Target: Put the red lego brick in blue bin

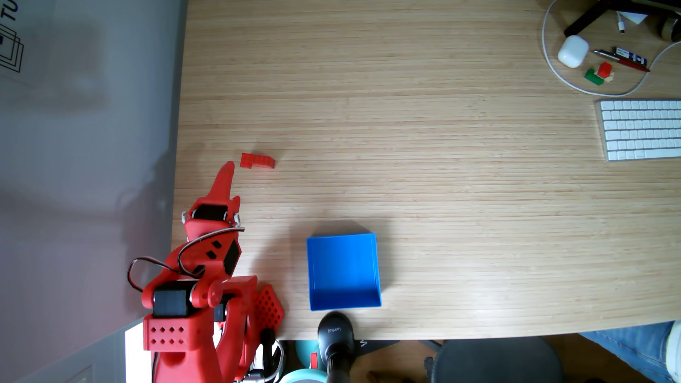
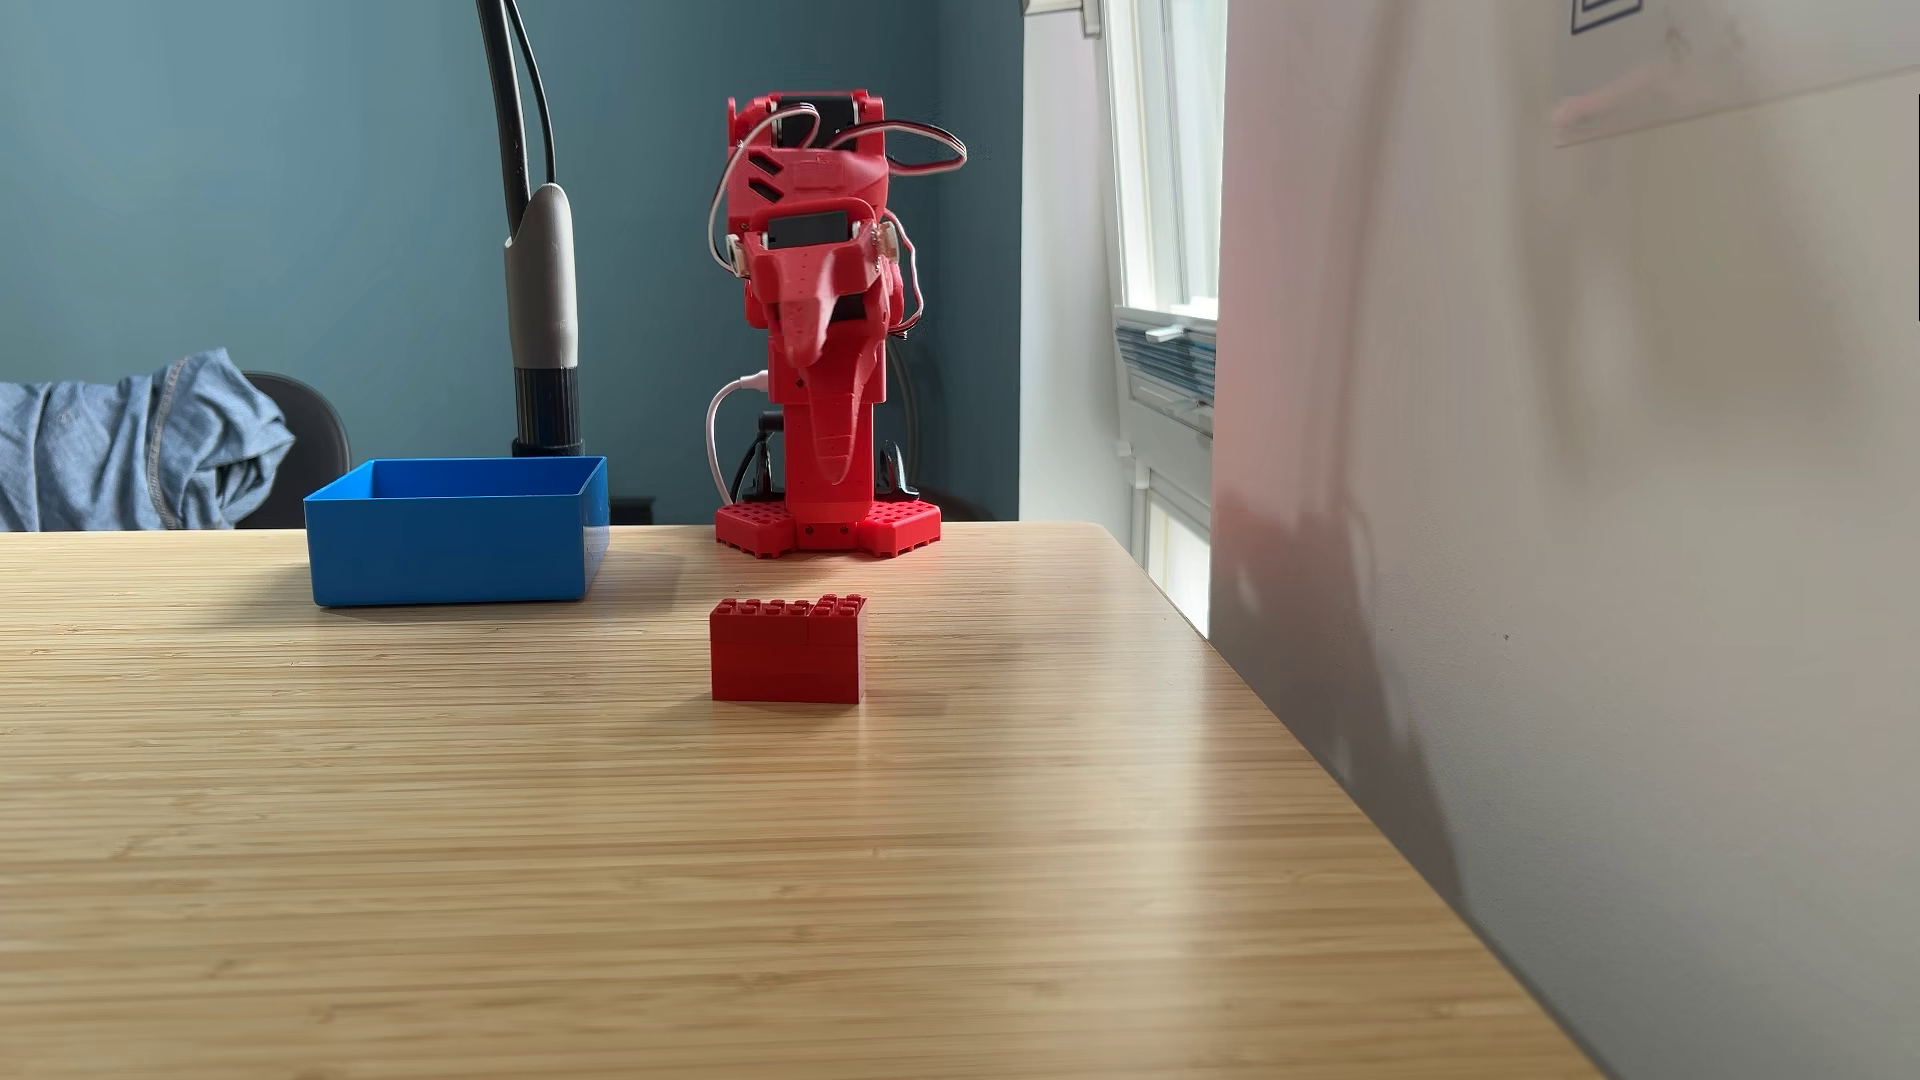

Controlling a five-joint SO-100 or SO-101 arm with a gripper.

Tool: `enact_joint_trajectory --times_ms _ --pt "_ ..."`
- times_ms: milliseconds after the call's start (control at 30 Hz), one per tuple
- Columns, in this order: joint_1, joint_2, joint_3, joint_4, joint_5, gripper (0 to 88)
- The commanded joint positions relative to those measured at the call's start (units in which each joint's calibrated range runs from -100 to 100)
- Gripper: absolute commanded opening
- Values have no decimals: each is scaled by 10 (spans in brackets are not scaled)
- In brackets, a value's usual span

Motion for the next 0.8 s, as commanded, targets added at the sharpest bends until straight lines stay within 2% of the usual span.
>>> enact_joint_trajectory --times_ms 0,467,767 --pt "25 129 -126 -11 0 352" --pt "54 431 -324 -8 -4 355" --pt "52 576 -450 44 -9 336"
